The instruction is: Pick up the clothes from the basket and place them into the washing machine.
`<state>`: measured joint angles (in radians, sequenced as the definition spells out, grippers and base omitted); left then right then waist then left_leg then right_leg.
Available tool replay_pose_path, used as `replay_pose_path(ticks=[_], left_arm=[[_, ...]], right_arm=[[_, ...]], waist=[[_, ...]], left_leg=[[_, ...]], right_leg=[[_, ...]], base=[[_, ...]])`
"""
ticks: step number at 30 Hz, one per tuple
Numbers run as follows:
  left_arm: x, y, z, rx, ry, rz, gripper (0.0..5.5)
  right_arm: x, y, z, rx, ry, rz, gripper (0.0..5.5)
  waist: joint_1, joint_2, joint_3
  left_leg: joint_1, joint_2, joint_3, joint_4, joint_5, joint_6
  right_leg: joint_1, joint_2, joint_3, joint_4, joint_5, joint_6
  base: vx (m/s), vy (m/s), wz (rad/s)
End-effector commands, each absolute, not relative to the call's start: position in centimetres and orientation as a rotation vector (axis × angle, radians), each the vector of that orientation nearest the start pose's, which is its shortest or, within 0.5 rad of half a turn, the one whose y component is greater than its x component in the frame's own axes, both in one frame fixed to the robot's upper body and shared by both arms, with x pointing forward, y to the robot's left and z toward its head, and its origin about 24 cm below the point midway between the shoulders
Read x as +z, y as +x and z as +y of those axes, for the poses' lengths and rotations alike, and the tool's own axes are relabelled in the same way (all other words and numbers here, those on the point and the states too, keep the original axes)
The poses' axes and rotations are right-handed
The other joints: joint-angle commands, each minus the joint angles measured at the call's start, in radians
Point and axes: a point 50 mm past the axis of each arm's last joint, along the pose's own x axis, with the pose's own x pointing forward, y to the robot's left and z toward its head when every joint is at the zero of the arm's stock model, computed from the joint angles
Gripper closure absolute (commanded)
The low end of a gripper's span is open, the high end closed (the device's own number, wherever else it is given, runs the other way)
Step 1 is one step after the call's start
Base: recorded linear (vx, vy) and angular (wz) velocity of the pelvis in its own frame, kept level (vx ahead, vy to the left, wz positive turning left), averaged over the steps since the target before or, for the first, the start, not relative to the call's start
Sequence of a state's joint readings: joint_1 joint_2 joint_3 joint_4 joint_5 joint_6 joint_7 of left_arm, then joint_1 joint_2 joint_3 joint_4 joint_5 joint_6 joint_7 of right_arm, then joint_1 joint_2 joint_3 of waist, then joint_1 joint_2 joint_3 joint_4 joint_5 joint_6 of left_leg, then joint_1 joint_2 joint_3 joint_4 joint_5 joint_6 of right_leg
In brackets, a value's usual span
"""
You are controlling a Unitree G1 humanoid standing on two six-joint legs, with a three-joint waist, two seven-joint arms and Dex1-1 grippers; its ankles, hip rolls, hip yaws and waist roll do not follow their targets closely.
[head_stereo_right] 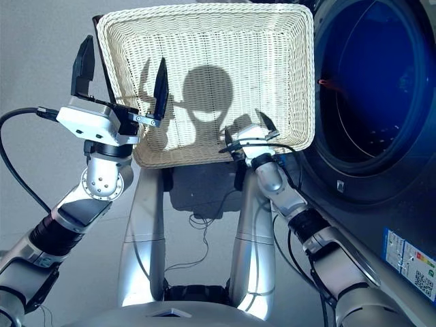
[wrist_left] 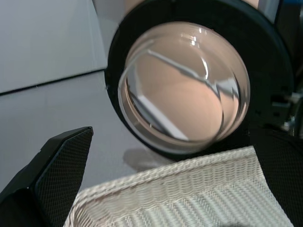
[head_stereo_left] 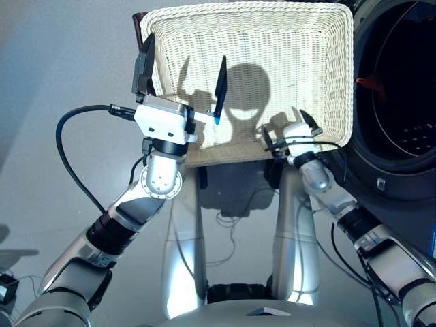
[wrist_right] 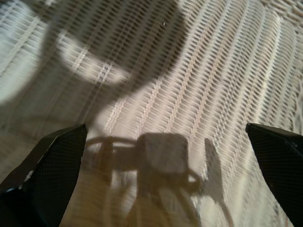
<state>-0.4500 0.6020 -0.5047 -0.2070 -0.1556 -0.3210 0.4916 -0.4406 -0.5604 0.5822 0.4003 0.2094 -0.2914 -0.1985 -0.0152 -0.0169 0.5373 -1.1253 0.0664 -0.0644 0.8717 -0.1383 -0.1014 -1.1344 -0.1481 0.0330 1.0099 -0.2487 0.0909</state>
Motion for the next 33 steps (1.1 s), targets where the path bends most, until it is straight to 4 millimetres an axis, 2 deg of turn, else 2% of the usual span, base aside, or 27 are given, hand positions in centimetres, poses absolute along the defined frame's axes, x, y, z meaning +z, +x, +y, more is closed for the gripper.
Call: replay_pose_path(ticks=[1,6,9,11,12,13,14,17,19,20,21,22,23,25,28,31,33], left_arm=[[18.9,26.3,10.9,-0.269,0.182,-0.82,0.0],[13.6,28.2,12.0,-0.317,0.235,-0.535,0.0],[10.2,28.8,12.4,-0.338,0.183,-0.356,0.0],[7.7,29.1,13.1,-0.309,0.143,-0.238,0.0],[5.8,29.1,13.6,-0.284,0.098,-0.145,0.0],[5.1,29.2,13.9,-0.274,0.113,-0.117,0.0],[3.5,29.0,14.9,-0.222,0.127,-0.054,0.0],[0.9,28.6,16.8,-0.141,0.19,0.047,0.0],[-1.4,27.5,17.8,-0.134,0.254,0.145,0.0],[-2.2,27.1,18.3,-0.147,0.323,0.176,0.0],[-2.2,27.1,18.3,-0.147,0.323,0.176,0.0],[-4.5,25.5,19.3,-0.175,0.423,0.286,0.0],[-5.7,24.5,19.9,-0.162,0.414,0.354,0.0],[-8.4,22.1,20.6,-0.115,0.33,0.514,0.0],[-11.7,18.7,21.3,-0.074,0.251,0.735,0.0],[-13.9,15.2,21.9,-0.032,0.183,0.918,0.0],[-14.7,13.5,22.3,0.023,0.117,0.984,0.0]], right_arm=[[7.9,30.6,-15.9,0.321,-0.436,-0.238,0.0],[3.6,29.6,-18.7,0.172,-0.32,-0.043,0.0],[0.5,28.7,-20.0,0.097,-0.259,0.105,0.0],[-1.3,28.0,-20.7,0.077,-0.289,0.19,0.0],[-2.2,27.6,-20.9,0.068,-0.286,0.238,0.0],[-2.8,27.2,-21.3,0.052,-0.272,0.266,0.0],[-3.8,26.5,-21.6,0.028,-0.251,0.311,0.0],[-6.1,24.7,-22.3,-0.042,-0.145,0.415,0.0],[-8.0,22.9,-23.0,-0.086,-0.111,0.515,0.0],[-8.7,22.2,-23.1,-0.082,-0.117,0.557,0.0],[-8.7,22.2,-23.1,-0.082,-0.117,0.558,0.0],[-10.2,20.2,-23.7,-0.065,-0.17,0.659,0.0],[-10.7,19.5,-23.9,-0.064,-0.182,0.692,0.0],[-11.9,17.4,-24.6,-0.131,-0.114,0.774,0.0],[-13.0,15.5,-25.1,-0.179,-0.077,0.864,0.0],[-14.0,13.4,-25.0,-0.206,-0.029,0.947,0.0],[-14.5,12.0,-25.0,-0.247,0.035,0.984,0.0]], waist=[[-0.021,-0.001,-0.017],[-0.034,-0.008,-0.017],[-0.036,-0.007,-0.017],[-0.035,-0.006,-0.017],[-0.035,-0.004,-0.017],[-0.034,-0.004,-0.017],[-0.034,-0.004,-0.017],[-0.032,-0.006,-0.017],[-0.033,-0.005,-0.05],[-0.033,-0.004,-0.074],[-0.033,-0.004,-0.072],[-0.034,-0.004,-0.117],[-0.033,-0.004,-0.135],[-0.033,0.0,-0.176],[-0.04,0.007,-0.23],[-0.048,0.009,-0.295],[-0.048,0.011,-0.323]], left_leg=[[0.105,0.009,0.042,-0.124,0.044,0.01],[0.265,0.009,0.056,-0.256,0.074,0.008],[0.385,0.001,0.062,-0.343,0.092,0.009],[0.467,-0.003,0.068,-0.396,0.103,0.01],[0.522,-0.004,0.074,-0.433,0.111,0.009],[0.555,-0.006,0.074,-0.455,0.116,0.011],[0.615,-0.008,0.08,-0.489,0.12,0.01],[0.746,-0.008,0.086,-0.578,0.142,0.007],[0.829,-0.006,0.089,-0.659,0.158,0.006],[0.856,-0.006,0.089,-0.694,0.166,0.005],[0.86,-0.006,0.09,-0.697,0.167,0.005],[0.923,-0.001,0.098,-0.761,0.175,0.007],[0.95,0.002,0.104,-0.786,0.179,0.007],[1.006,0.001,0.113,-0.836,0.187,0.005],[1.078,0.0,0.131,-0.908,0.197,0.004],[1.128,0.003,0.149,-0.955,0.195,0.005],[1.151,0.008,0.155,-0.954,0.191,0.006]], right_leg=[[0.083,-0.005,-0.019,-0.196,0.122,0.031],[0.242,-0.011,-0.038,-0.316,0.155,0.033],[0.361,-0.013,-0.052,-0.402,0.177,0.037],[0.445,-0.013,-0.064,-0.459,0.191,0.039],[0.498,-0.013,-0.07,-0.499,0.201,0.041],[0.531,-0.012,-0.075,-0.524,0.209,0.041],[0.588,-0.011,-0.077,-0.557,0.215,0.044],[0.723,-0.01,-0.094,-0.646,0.239,0.052],[0.798,-0.004,-0.099,-0.715,0.258,0.06],[0.825,-0.003,-0.101,-0.749,0.269,0.064],[0.829,-0.003,-0.101,-0.752,0.269,0.064],[0.883,-0.006,-0.105,-0.818,0.286,0.071],[0.911,-0.007,-0.107,-0.846,0.293,0.073],[0.97,-0.013,-0.114,-0.905,0.311,0.077],[1.028,-0.019,-0.112,-0.967,0.331,0.081],[1.067,-0.022,-0.099,-1.019,0.346,0.091],[1.091,-0.02,-0.098,-1.022,0.339,0.088]], base=[[0.0,0.0,0.0],[0.06,-0.009,-0.022],[0.099,-0.007,0.047],[0.106,-0.002,-0.011],[0.097,0.01,-0.035],[0.113,0.025,-0.057],[0.108,0.025,-0.031],[0.123,0.021,-0.054],[0.176,0.027,-0.005],[0.123,0.016,-0.018],[0.184,0.027,-0.059],[0.183,0.026,-0.115],[0.252,0.033,-0.144],[0.177,0.032,-0.144],[0.142,0.051,-0.102],[0.154,0.032,-0.065],[0.146,-0.003,-0.132]])
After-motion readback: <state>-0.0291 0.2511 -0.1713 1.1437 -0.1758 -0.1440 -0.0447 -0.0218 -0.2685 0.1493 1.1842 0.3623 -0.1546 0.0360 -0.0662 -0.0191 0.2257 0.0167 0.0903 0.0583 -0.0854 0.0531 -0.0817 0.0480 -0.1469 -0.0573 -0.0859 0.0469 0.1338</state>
